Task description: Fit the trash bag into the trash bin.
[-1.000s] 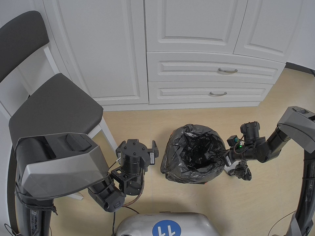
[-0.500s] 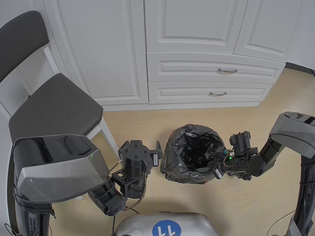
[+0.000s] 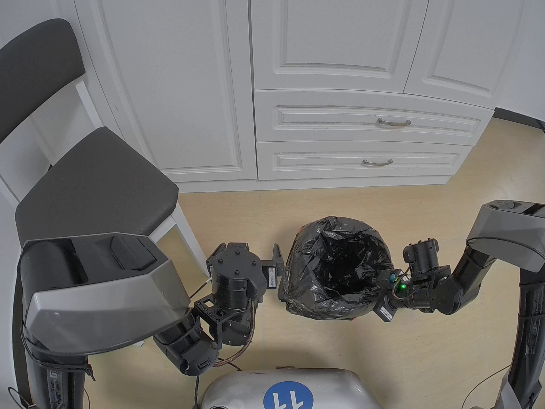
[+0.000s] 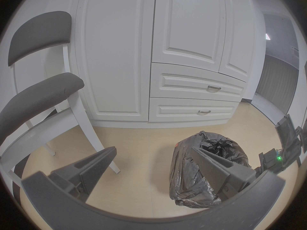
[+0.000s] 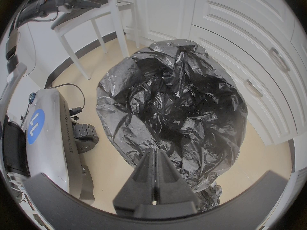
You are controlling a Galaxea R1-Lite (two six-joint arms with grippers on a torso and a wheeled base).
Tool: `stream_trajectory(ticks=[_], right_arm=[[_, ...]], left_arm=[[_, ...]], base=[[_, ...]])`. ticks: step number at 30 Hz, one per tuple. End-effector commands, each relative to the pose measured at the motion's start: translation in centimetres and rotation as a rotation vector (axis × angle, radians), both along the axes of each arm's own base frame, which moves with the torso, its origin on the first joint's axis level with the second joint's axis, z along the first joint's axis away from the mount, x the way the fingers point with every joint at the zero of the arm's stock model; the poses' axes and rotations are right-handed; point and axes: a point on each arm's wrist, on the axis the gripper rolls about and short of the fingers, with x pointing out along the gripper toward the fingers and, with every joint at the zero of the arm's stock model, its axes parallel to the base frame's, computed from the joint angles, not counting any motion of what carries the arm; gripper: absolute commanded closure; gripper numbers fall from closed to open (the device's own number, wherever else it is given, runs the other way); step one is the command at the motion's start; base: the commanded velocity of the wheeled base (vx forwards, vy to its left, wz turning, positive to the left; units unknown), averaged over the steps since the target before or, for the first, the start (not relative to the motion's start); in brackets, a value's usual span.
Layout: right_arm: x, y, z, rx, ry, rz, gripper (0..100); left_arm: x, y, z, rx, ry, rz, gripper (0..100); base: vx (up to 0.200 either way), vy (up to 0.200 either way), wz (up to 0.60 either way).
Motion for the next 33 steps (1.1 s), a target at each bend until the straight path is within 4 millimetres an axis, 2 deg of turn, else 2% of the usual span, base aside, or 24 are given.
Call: stream_trajectory(ticks=[1,5,9,12,17,21,25,28,31,33], right_arm=[[0.2,0.5,0.4,0.029,-0.048,0.010,100],[0.5,1.8,0.9,0.102,-0.093,-0.016,100],[0.8,4.8,0.6,0.163,-0.118,-0.121,100],[1.4,6.5,-0.6,0.146,-0.129,-0.181,100],[1.2,9.0,-3.6,0.120,-0.101,-0.208,100],[0.0,10.9,-3.9,0.151,-0.112,-0.198,100],[-0.7,11.3,-4.1,0.155,-0.118,-0.181,100],[-0.1,11.1,-4.1,0.169,-0.139,-0.193,100],[0.5,10.6,-3.4,0.190,-0.169,-0.208,100],[1.3,9.9,-2.1,0.209,-0.202,-0.232,100]], left_arm=[[0.0,0.0,0.2,-0.013,-0.013,-0.001,0],[0.1,0.0,0.4,-0.023,-0.028,0.000,0],[0.1,0.1,0.4,-0.018,-0.031,0.003,0],[0.1,0.0,0.4,-0.014,-0.030,-0.001,0],[0.1,0.0,0.4,-0.016,-0.032,0.002,0],[0.1,0.0,0.4,-0.016,-0.032,0.001,0],[0.1,0.1,0.4,-0.018,-0.032,0.001,0],[0.1,0.1,0.4,-0.018,-0.032,0.001,0],[0.0,0.1,0.4,-0.022,-0.039,0.001,0],[0.0,0.1,0.4,-0.023,-0.040,0.001,0]], base=[[0.000,0.000,0.00],[0.000,0.000,0.00],[0.000,0.000,0.00],[0.000,0.000,0.00],[0.000,0.000,0.00],[0.000,0.000,0.00],[0.000,0.000,0.00],[0.000,0.000,0.00],[0.000,0.000,0.00],[0.000,0.000,0.00]])
